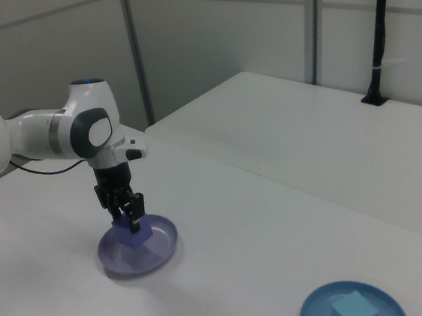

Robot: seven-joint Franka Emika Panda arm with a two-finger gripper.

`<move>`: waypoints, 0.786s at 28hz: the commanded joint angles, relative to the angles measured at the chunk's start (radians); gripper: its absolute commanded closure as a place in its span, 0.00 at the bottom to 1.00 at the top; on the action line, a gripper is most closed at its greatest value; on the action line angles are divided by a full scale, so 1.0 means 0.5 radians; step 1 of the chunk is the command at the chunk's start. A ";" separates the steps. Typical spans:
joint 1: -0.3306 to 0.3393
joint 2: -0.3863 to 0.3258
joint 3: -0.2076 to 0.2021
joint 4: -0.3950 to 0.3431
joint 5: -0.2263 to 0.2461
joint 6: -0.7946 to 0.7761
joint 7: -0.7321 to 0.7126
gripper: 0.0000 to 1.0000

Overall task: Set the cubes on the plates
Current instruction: 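Carry the purple cube onto the lavender plate and lower it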

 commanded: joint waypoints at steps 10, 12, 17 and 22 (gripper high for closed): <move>0.035 0.050 -0.014 -0.054 -0.123 0.158 0.170 0.00; 0.035 0.050 -0.014 -0.054 -0.123 0.152 0.170 0.00; 0.023 -0.015 -0.017 -0.039 -0.123 0.048 0.170 0.00; 0.001 -0.159 -0.032 -0.033 -0.102 -0.056 0.158 0.00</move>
